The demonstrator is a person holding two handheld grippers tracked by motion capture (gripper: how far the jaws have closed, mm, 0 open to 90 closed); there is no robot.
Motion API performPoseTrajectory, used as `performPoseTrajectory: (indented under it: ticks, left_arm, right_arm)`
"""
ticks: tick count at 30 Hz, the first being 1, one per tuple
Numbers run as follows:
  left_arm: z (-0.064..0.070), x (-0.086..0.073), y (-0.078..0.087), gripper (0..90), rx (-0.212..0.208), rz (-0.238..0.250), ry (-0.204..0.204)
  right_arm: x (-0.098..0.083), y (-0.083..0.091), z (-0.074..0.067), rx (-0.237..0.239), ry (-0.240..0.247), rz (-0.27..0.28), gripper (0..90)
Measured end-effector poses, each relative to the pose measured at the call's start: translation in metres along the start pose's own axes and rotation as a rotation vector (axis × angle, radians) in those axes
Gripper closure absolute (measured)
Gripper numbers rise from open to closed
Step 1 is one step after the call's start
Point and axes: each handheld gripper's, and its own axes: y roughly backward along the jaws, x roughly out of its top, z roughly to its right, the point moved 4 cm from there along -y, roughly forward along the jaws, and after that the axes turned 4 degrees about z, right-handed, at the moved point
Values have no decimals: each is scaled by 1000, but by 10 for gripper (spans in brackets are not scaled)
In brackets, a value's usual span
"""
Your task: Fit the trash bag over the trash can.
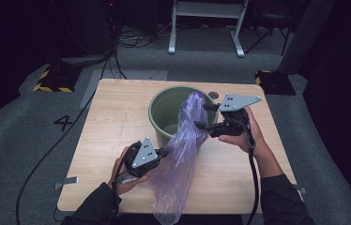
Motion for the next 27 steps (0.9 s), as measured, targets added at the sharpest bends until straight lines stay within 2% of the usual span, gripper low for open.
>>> performPoseTrajectory:
  ticks: [3,6,11,14,19,22,24,26,27]
  left_arm:
    - [-1,0,1,899,-5,3,4]
    - [0,1,0,898,-6,10,4]
    - [2,5,2,898,-14,32,-6]
    - [1,8,5,898,-17,46,-3]
    - [0,11,8,898,-20,61,-3]
    - [-2,11,8,898,-16,59,-1]
    - [-2,10,8,898,-16,55,4]
    - [-3,9,8,898,-13,50,4]
    - [-3,8,8,898,-12,46,5]
  right_arm:
    - [-10,-2,1,30,-3,-45,548]
    - [-16,-9,2,27,1,-98,682]
    - [-12,-16,-2,9,46,-86,866]
    - [-9,-21,-1,-7,57,-93,900]
    - [-4,-34,3,-11,47,-110,898]
    - [-3,-35,3,-11,21,-94,771]
    - [-3,-31,1,4,10,-69,667]
    - [-4,-24,0,10,-18,-44,590]
    - [-4,-20,-1,28,-34,-22,531]
